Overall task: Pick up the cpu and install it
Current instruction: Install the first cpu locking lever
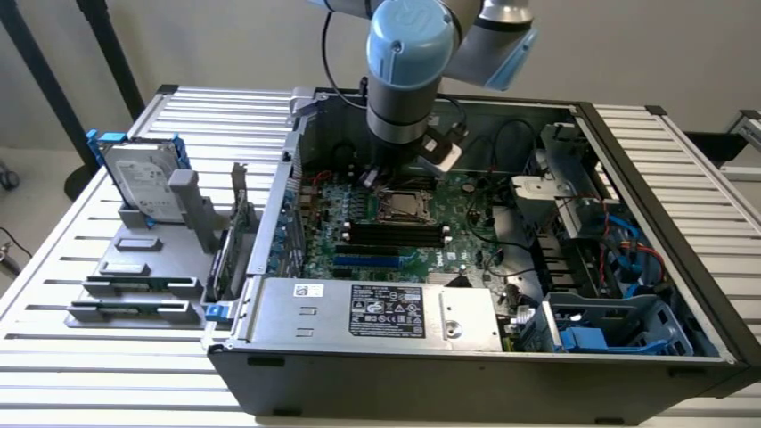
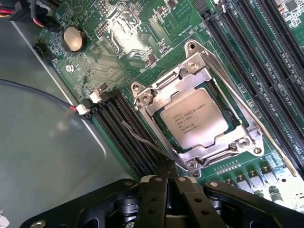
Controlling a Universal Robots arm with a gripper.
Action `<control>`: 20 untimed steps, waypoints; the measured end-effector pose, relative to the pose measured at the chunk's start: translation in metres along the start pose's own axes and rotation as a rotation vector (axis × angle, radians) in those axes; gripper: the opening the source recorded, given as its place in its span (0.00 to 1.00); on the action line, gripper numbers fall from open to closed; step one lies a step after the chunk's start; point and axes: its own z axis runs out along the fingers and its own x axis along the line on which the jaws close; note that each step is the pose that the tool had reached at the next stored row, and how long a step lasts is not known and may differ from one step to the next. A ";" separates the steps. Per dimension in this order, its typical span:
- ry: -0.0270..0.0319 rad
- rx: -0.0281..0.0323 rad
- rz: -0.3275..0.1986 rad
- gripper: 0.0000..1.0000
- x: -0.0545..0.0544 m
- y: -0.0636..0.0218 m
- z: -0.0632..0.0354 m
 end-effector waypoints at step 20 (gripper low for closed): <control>-0.0348 -0.0086 0.005 0.11 0.011 0.0078 0.0035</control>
